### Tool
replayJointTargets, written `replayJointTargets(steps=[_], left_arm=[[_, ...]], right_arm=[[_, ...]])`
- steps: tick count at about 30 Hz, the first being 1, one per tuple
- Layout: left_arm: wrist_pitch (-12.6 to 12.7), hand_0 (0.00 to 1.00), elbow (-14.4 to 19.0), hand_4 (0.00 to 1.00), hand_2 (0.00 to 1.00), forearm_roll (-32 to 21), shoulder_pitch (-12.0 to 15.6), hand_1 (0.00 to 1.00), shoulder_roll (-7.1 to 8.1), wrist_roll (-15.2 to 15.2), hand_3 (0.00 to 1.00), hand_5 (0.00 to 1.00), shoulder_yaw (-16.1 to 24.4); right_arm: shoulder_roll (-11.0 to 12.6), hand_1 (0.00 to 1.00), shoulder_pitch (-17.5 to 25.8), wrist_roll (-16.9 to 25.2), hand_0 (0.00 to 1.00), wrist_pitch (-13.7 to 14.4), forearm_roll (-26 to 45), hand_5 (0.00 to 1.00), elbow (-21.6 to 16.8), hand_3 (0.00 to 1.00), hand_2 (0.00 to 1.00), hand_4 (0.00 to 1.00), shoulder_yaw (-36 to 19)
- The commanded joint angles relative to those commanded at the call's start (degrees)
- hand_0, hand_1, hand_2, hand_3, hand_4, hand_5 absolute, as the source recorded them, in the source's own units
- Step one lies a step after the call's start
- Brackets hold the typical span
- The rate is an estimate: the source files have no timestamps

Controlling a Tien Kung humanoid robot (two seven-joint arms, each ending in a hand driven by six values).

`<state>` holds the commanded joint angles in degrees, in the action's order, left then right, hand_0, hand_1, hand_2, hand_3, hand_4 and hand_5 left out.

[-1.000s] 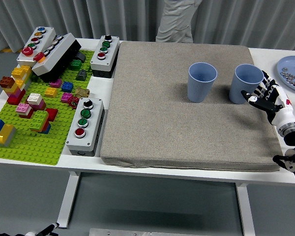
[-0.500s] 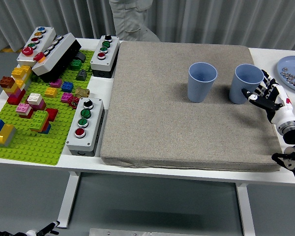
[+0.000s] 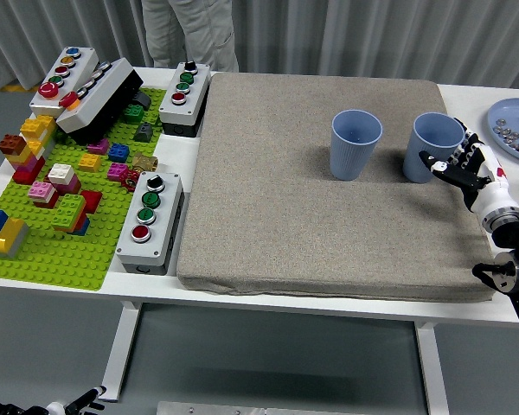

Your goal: Pick cup pour cup place

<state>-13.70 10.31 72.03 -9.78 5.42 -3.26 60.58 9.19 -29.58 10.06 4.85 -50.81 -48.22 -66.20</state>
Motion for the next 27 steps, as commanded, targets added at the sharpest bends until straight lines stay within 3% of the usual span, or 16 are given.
replayJointTargets(steps=[27], left_arm=[[-0.1, 0.832, 0.0, 0.635, 0.871, 0.1, -0.1, 0.84, 0.09, -0.1, 0.802, 0.998, -0.1]], right_arm=[[-0.8, 0.898, -1.6, -0.2, 0.945, -0.4, 0.5, 0.241, 2.5, 0.952, 0.988, 0.788, 0.6]])
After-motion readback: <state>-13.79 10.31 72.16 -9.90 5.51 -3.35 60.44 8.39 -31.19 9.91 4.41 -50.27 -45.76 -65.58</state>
